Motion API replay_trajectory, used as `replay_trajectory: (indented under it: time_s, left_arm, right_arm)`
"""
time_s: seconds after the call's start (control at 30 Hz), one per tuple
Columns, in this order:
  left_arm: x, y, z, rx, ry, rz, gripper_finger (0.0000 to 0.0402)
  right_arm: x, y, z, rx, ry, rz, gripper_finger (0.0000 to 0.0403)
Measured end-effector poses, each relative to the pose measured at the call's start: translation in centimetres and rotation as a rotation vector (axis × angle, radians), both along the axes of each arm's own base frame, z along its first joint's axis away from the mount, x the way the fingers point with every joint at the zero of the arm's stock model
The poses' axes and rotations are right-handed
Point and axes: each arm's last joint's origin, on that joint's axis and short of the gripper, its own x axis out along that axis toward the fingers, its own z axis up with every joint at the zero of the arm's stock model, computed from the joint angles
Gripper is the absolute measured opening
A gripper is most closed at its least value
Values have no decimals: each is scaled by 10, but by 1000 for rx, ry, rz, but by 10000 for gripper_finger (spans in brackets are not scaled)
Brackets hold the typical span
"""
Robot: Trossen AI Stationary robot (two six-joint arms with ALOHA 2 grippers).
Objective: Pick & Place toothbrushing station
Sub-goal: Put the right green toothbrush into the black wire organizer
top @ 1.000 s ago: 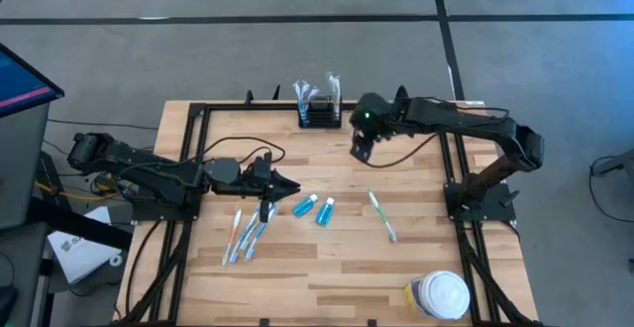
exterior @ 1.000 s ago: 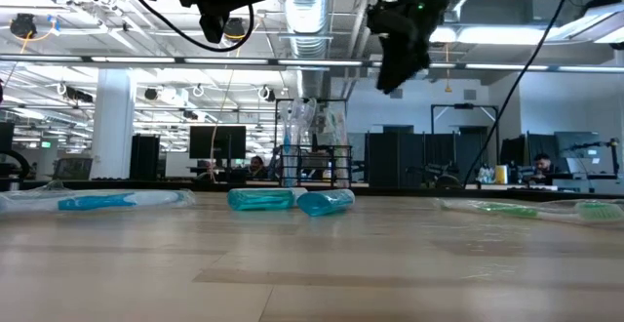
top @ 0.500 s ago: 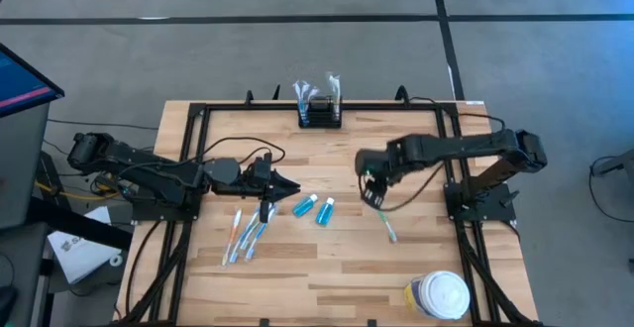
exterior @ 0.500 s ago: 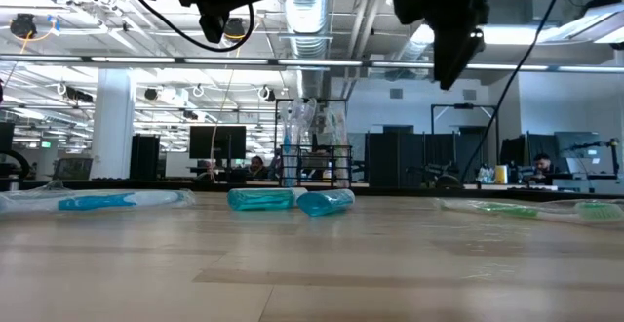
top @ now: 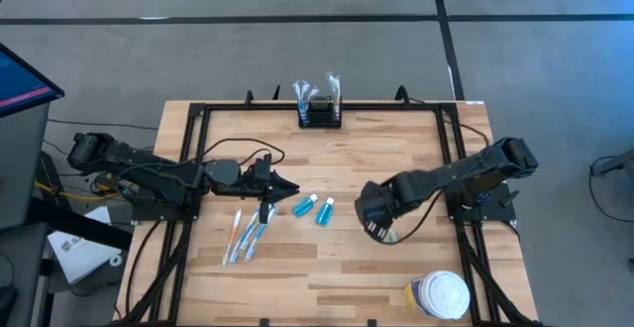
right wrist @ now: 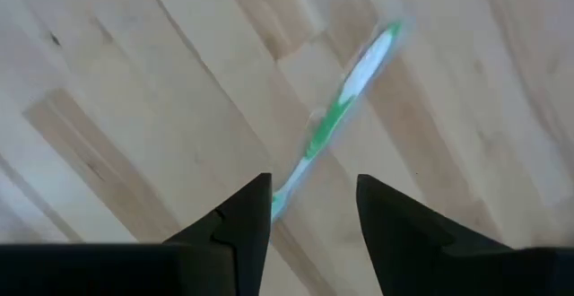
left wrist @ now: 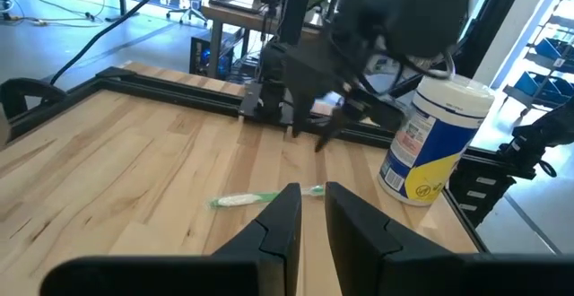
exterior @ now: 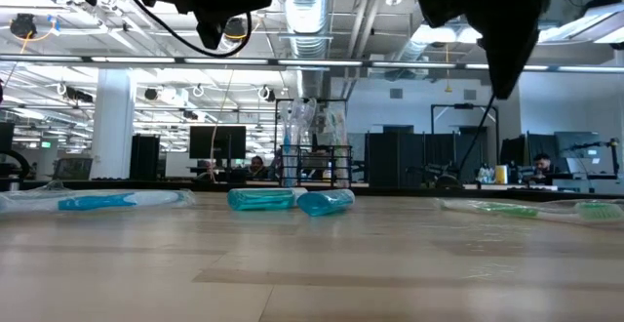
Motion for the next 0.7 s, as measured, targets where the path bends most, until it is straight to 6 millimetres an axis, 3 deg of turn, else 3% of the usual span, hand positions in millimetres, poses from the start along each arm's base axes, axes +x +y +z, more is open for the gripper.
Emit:
replay_trajectory:
  time_s: [0.23, 0.43, 0.7]
  left_arm:
    - [-1, 0, -2, -37, 1, 7, 49]
    - [-1, -4, -2, -59, 1, -7, 49]
    - [-2, -13, -1, -61, -4, -46, 49]
  right_arm:
    - [6, 21, -28, -41, 103, 13, 154]
    - [-11, 27, -53, -85, 179, -47, 159]
    - [-27, 28, -67, 5, -1, -111, 166]
